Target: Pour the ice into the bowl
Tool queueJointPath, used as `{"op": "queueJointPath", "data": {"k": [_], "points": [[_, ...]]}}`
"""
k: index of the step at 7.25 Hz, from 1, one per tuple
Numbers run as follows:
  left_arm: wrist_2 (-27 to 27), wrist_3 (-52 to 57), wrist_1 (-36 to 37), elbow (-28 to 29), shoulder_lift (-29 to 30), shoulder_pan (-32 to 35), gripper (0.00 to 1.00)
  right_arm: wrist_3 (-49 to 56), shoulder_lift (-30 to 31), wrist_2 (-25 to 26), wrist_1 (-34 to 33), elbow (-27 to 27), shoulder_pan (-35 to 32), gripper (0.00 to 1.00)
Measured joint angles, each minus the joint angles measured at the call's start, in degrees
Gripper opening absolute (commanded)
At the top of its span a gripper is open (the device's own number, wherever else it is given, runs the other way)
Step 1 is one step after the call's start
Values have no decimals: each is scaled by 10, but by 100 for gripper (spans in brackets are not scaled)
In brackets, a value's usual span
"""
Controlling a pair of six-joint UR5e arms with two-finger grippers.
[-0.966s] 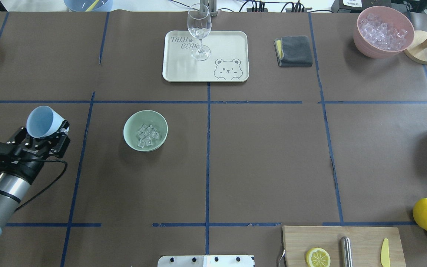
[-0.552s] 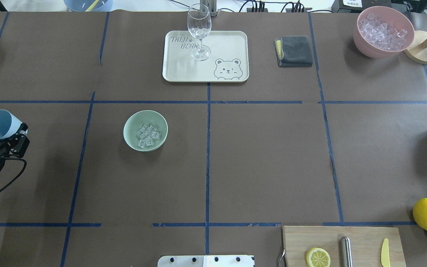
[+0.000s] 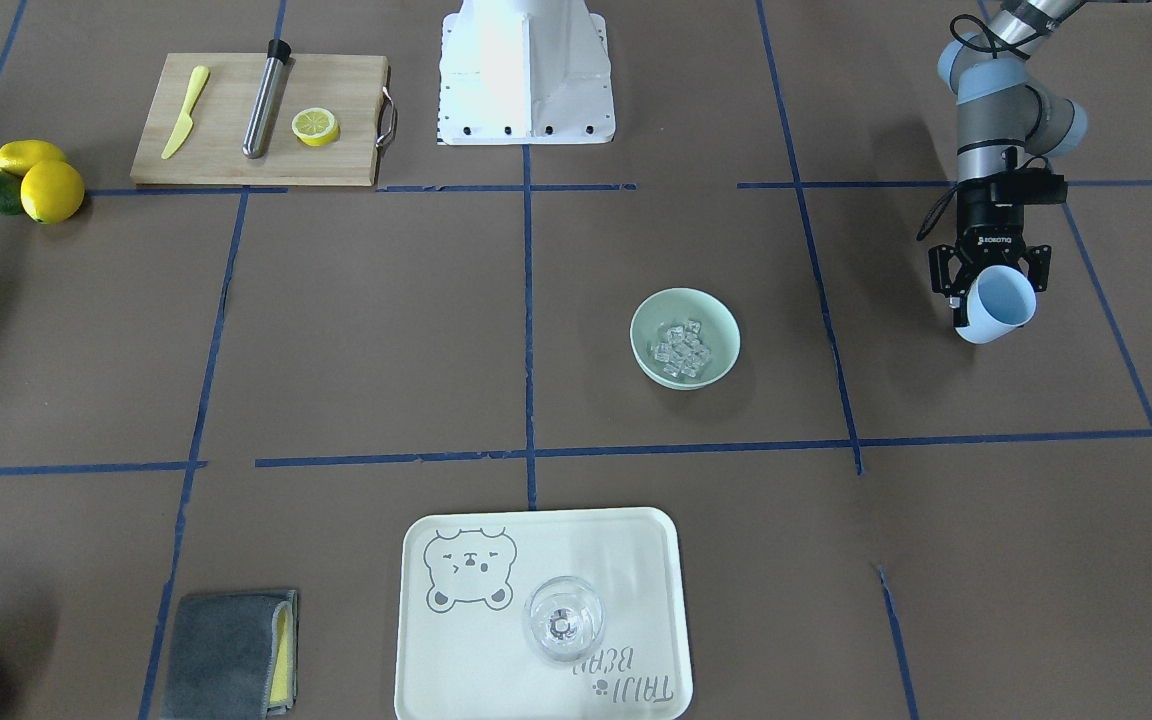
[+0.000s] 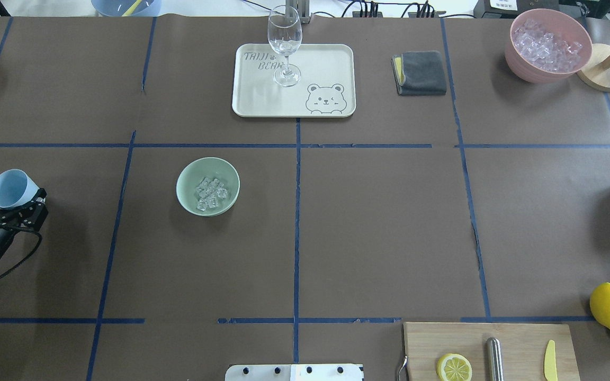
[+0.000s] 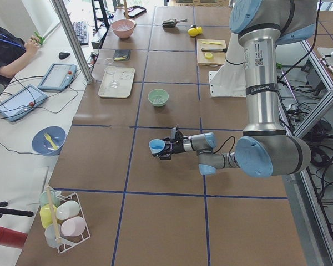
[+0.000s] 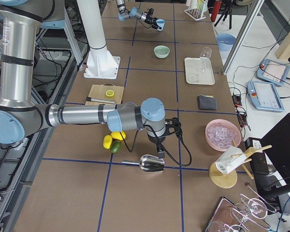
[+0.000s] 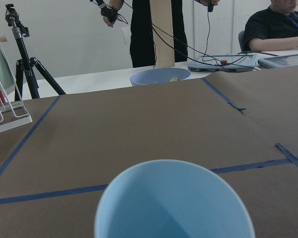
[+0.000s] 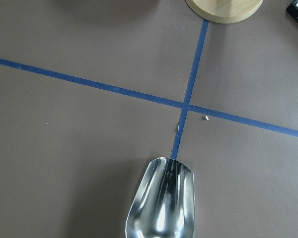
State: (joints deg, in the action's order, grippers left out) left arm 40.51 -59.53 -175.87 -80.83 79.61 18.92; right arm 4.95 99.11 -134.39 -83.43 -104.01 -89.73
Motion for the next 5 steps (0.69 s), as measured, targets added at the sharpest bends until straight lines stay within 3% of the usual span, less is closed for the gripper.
{"op": "queueJointPath", "data": {"k": [1, 2, 3, 5], "points": [[0, -12, 0, 6, 7, -1, 33, 0, 0, 0, 0, 0, 0, 100], [1, -28, 0, 11, 11, -2, 79, 0, -1, 0, 0, 0, 0, 100], [2, -35, 0, 14, 12, -2, 100, 0, -3, 1, 0, 1, 0, 100], [4, -34, -12, 12, 6, 0, 100, 0, -5, 1, -1, 1, 0, 100]]}}
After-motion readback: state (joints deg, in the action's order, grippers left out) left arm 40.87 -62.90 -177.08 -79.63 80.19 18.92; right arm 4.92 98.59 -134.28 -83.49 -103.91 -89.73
